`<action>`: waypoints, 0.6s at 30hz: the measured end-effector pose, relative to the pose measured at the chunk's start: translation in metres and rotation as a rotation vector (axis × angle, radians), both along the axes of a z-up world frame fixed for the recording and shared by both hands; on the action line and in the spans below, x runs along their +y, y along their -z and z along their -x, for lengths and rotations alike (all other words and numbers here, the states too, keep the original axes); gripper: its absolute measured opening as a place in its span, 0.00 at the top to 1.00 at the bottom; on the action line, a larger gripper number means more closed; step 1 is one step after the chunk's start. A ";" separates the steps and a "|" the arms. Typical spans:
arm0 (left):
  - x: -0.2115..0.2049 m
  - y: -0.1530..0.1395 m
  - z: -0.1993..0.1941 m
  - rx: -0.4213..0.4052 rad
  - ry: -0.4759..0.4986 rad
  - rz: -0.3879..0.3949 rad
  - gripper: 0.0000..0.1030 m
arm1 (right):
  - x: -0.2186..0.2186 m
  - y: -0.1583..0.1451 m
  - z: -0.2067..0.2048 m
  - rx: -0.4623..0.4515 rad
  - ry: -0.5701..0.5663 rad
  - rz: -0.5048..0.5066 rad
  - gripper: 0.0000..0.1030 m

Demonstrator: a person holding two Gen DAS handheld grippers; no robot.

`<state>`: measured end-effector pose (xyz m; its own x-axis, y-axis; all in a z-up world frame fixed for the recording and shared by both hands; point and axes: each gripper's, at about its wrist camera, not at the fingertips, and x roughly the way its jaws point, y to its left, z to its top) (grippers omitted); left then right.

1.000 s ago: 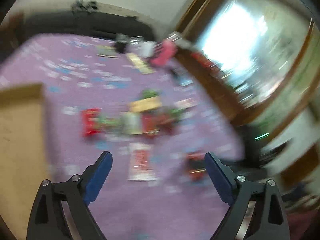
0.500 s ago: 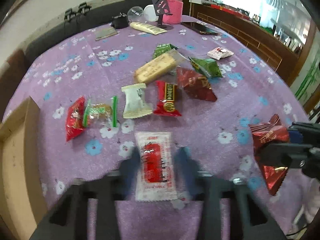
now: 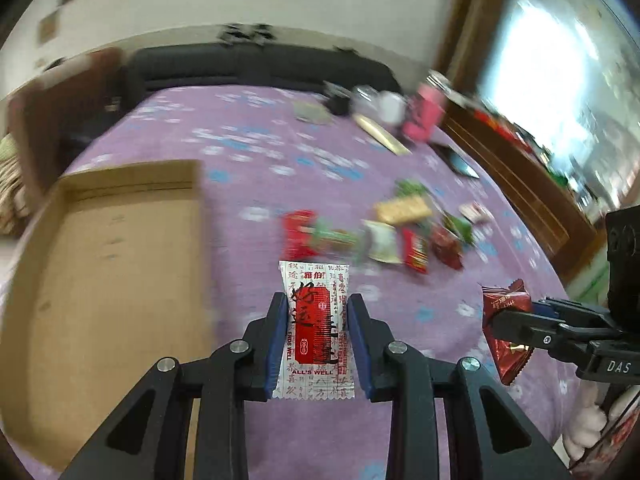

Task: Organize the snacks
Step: 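Release the sachet and red-gold candy into the cardboard box with both grippers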

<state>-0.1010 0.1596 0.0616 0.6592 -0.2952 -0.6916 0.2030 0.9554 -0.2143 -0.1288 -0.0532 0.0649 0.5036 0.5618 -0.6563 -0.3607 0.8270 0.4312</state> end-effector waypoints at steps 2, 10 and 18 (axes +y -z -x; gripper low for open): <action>0.018 -0.001 0.005 -0.011 -0.061 -0.023 0.69 | 0.026 -0.005 -0.005 -0.002 -0.048 0.000 0.69; 0.093 0.007 0.017 -0.034 -0.291 -0.150 0.69 | 0.152 -0.008 -0.012 -0.024 -0.246 0.064 0.69; 0.128 0.024 0.012 -0.006 -0.357 -0.176 0.68 | 0.227 0.011 -0.015 -0.042 -0.320 0.163 0.69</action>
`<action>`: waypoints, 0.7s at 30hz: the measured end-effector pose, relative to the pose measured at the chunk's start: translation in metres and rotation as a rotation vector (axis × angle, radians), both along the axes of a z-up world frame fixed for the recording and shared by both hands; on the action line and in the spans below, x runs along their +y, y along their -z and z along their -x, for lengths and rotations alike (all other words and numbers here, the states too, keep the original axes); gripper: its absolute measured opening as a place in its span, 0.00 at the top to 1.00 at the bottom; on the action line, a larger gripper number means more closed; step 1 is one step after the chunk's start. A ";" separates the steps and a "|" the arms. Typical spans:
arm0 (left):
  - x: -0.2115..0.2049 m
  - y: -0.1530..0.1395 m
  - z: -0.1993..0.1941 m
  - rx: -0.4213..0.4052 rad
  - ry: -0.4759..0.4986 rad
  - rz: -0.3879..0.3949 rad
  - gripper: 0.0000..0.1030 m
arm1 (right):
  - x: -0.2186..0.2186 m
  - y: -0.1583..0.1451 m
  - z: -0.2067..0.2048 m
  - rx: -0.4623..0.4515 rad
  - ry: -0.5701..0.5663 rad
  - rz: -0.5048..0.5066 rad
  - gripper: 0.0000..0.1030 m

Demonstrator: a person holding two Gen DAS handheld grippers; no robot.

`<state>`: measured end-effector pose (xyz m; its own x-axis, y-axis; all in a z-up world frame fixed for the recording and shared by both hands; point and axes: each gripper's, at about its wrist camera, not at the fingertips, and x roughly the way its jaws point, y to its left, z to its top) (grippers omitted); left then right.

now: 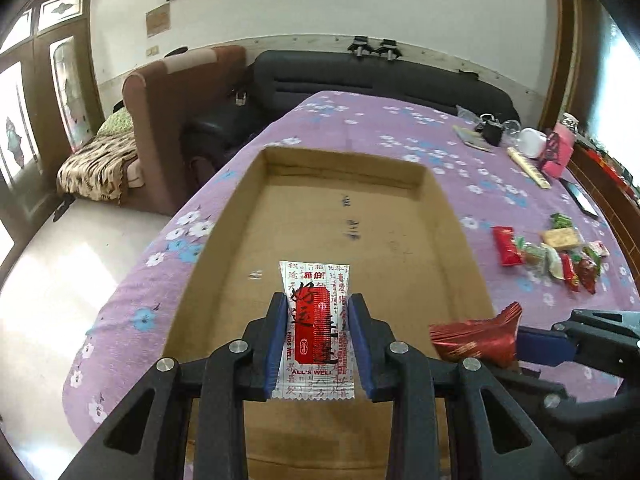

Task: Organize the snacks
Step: 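Release the sachet and red-gold candy into the cardboard box with both grippers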

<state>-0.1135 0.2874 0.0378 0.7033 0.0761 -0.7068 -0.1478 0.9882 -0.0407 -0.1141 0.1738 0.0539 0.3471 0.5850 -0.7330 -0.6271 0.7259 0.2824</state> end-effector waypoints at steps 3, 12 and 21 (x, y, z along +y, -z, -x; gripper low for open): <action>0.006 0.003 -0.002 0.009 -0.013 -0.003 0.68 | 0.007 0.006 -0.001 -0.008 -0.001 0.028 0.69; 0.013 0.004 -0.003 0.014 -0.055 -0.024 0.46 | 0.009 0.017 -0.003 0.000 0.019 0.038 0.68; -0.003 -0.016 0.008 -0.036 -0.073 -0.115 0.29 | -0.010 0.000 0.000 -0.030 0.043 -0.021 0.62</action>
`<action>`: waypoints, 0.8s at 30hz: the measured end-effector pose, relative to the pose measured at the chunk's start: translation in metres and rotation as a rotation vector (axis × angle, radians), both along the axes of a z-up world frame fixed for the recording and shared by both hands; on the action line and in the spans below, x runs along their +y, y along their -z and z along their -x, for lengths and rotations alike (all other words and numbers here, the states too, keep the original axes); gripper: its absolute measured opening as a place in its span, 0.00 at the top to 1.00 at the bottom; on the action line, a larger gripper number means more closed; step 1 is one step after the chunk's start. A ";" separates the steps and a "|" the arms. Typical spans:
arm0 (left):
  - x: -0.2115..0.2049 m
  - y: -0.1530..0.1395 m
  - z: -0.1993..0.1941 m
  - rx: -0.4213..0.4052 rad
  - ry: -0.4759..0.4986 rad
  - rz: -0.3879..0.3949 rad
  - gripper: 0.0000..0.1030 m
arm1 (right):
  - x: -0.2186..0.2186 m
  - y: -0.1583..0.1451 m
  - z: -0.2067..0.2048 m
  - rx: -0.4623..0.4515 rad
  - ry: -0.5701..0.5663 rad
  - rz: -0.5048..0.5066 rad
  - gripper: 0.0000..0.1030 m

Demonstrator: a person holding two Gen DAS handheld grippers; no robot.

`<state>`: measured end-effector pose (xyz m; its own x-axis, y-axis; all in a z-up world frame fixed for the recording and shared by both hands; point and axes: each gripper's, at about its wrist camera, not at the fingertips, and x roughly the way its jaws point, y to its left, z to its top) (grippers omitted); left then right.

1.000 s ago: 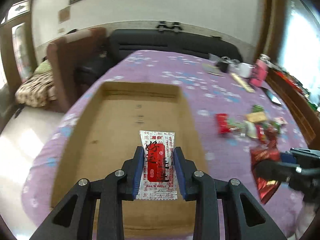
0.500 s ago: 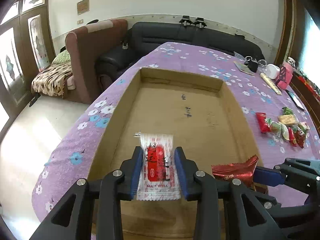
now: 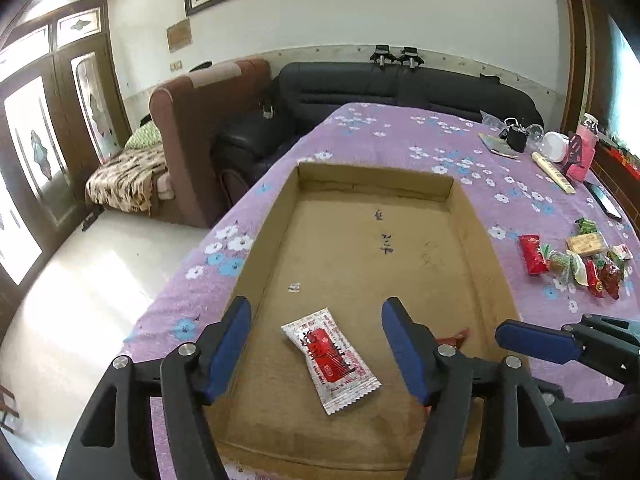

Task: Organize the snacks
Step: 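Release the sachet and red-gold candy into the cardboard box with both grippers, then move both grippers back over the snacks on the table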

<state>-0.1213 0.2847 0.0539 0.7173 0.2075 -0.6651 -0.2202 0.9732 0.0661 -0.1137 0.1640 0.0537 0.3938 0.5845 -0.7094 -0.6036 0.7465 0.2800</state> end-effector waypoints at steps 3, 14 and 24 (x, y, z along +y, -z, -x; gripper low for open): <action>-0.007 -0.006 0.003 -0.007 -0.001 -0.024 0.29 | -0.010 -0.005 0.002 -0.007 0.010 -0.015 0.61; -0.035 -0.033 0.020 -0.068 0.148 0.129 0.24 | -0.147 -0.020 -0.006 -0.055 0.259 -0.049 0.57; -0.112 -0.020 0.000 0.001 0.382 0.210 0.24 | -0.288 -0.002 -0.027 0.033 0.571 -0.102 0.57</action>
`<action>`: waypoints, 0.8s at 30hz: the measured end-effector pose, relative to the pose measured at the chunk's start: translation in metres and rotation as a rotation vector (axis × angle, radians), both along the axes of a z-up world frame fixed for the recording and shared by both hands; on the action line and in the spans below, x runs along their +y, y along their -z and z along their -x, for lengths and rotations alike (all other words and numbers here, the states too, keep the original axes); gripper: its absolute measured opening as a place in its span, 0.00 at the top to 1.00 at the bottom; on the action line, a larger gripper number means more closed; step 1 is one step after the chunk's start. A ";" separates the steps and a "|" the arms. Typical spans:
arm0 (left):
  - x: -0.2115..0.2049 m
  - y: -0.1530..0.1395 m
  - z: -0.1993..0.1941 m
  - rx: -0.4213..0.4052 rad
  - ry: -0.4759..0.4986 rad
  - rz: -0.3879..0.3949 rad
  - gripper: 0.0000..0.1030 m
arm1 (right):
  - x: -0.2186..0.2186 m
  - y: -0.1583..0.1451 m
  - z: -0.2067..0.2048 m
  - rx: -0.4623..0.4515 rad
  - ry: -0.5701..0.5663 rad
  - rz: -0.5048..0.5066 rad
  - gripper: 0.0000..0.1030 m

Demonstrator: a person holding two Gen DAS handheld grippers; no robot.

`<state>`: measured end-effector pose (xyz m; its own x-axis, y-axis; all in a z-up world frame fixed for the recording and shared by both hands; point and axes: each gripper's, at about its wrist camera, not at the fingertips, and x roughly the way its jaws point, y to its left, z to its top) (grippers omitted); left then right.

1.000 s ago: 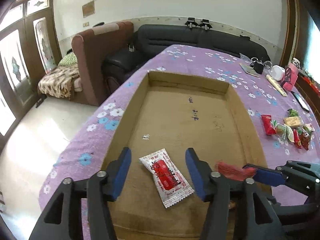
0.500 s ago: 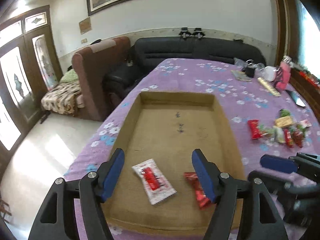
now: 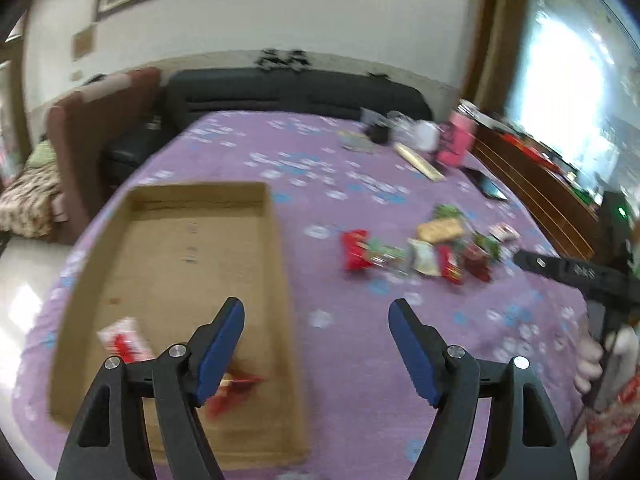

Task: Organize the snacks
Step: 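Move both grippers back over the snacks on the table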

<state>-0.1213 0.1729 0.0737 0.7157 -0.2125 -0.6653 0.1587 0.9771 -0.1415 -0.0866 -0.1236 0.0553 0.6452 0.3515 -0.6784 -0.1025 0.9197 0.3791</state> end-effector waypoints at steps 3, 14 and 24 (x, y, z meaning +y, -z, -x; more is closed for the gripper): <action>-0.024 0.006 -0.005 0.032 0.068 0.009 0.24 | -0.008 0.008 -0.008 0.017 0.011 -0.014 0.57; -0.047 0.022 -0.025 0.129 0.119 0.104 0.24 | 0.013 0.022 -0.043 0.011 -0.011 0.071 0.56; -0.068 0.025 -0.066 0.145 0.134 0.075 0.24 | 0.012 0.031 -0.052 -0.015 0.012 0.058 0.48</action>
